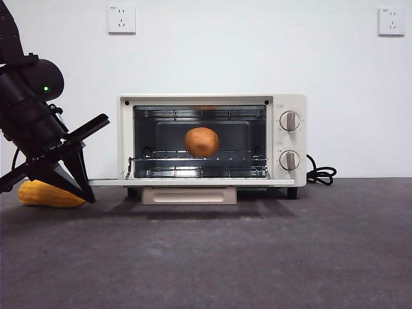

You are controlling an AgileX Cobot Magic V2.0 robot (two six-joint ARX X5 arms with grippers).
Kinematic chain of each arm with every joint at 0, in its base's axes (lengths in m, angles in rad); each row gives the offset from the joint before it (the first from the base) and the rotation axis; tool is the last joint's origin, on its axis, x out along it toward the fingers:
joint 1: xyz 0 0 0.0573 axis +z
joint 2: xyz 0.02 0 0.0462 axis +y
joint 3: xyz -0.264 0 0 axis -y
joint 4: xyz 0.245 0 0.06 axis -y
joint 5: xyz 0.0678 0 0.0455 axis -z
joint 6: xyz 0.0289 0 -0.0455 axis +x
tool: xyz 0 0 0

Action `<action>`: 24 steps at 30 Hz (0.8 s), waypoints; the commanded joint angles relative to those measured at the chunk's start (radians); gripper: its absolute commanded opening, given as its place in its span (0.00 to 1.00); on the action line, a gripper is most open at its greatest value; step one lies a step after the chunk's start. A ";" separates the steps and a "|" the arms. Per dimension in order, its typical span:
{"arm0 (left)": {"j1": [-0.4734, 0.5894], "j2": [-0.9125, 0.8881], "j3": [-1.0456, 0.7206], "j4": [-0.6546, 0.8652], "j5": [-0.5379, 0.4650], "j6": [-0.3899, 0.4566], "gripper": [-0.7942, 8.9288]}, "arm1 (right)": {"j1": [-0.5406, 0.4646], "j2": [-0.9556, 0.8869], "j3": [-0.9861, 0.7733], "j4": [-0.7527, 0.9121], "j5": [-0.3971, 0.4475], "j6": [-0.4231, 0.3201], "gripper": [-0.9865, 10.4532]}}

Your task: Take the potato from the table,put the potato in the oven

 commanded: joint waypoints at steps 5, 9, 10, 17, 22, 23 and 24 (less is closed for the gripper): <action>-0.008 -0.049 0.000 0.045 0.058 -0.013 0.08 | 0.001 0.000 -0.003 -0.023 0.002 0.008 0.08; -0.008 -0.082 0.031 0.043 0.058 -0.014 0.08 | 0.001 0.000 -0.003 -0.023 0.002 0.007 0.08; -0.008 -0.087 0.043 0.042 0.058 -0.015 0.08 | 0.001 0.000 -0.003 -0.023 0.002 0.007 0.08; -0.008 -0.102 0.152 0.038 0.064 -0.033 0.08 | 0.001 0.000 -0.003 -0.023 0.001 0.007 0.08; -0.010 -0.102 0.205 0.048 0.035 -0.052 0.08 | 0.001 0.000 -0.003 -0.023 0.001 0.008 0.08; -0.010 -0.102 0.209 0.053 0.022 -0.058 0.08 | 0.001 0.000 -0.003 -0.023 0.001 0.008 0.08; -0.010 -0.102 0.212 0.060 0.011 -0.061 0.08 | 0.001 0.000 -0.003 -0.023 0.001 0.008 0.08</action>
